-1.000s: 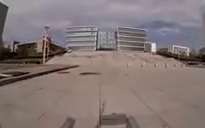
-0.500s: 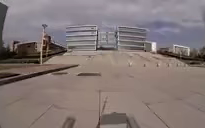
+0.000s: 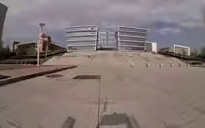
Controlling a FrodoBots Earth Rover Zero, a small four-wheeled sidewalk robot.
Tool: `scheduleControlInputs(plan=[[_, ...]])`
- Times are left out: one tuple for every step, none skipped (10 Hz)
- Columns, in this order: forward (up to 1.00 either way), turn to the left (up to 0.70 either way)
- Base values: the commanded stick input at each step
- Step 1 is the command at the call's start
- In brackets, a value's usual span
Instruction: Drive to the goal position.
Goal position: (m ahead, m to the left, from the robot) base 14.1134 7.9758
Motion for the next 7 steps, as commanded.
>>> scheduleControlInputs(plan=[[1.00, 0.00], [1.00, 0.00], [1.00, 0.00], [1.00, 0.00], [1.00, 0.00], [1.00, 0.00], [1.00, 0.00]])
